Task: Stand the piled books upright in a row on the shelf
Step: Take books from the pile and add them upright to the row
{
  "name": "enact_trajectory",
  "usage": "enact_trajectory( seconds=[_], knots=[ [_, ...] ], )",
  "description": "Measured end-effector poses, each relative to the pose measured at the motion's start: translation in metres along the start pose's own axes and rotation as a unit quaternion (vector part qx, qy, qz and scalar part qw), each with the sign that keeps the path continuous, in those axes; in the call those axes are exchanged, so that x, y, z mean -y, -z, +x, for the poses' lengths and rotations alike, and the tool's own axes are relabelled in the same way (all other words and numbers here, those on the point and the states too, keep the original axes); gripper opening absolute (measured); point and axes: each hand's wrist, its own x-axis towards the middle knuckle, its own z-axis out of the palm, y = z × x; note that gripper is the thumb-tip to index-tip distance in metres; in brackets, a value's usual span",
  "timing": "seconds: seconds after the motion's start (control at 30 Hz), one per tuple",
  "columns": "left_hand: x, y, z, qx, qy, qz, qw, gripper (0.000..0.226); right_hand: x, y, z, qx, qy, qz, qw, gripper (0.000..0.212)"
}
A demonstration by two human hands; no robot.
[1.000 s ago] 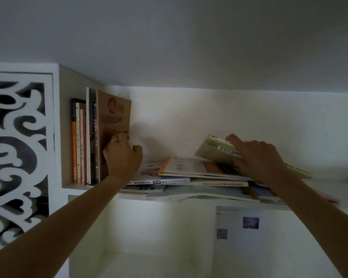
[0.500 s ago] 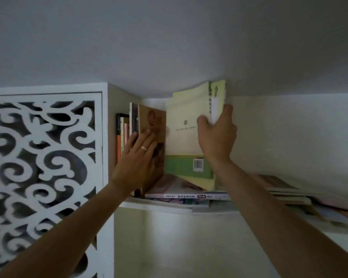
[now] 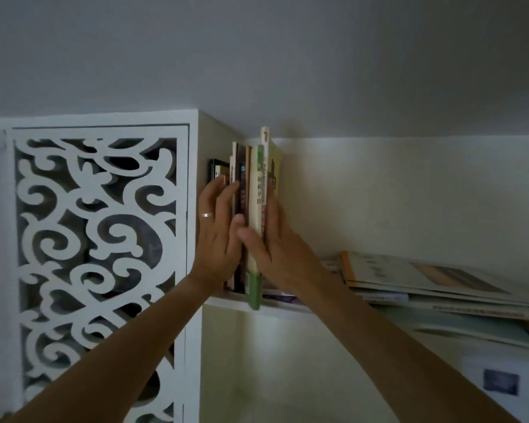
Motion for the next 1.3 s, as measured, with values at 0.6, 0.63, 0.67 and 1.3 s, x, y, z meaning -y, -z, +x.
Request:
enact_trajectory(
  seconds=[0.6, 0.63, 0.67, 1.3],
  knots=[
    [-0.001, 0.013, 0.001, -0.011, 0.038, -0.032, 0.999, 0.044, -0.019, -0.03, 0.01, 0.031, -0.078, -0.119, 0.989, 0.128],
    [-0.002, 0.012, 0.001, 0.007, 0.032, -0.02, 0.999, 0.048, -0.021, -0.03, 0.012, 0.057, -0.076, -0.084, 0.992, 0.132],
    [0.0, 0.011, 0.0, 0.025, 0.026, -0.001, 0.999, 0.053, -0.024, -0.026, 0.014, 0.077, -0.068, -0.045, 0.994, 0.136],
    [0.015, -0.005, -0.018, 0.118, -0.08, 0.191, 0.971, 0.08, -0.015, 0.038, -0.032, 0.169, -0.081, -0.21, 0.96, 0.144]
  ],
)
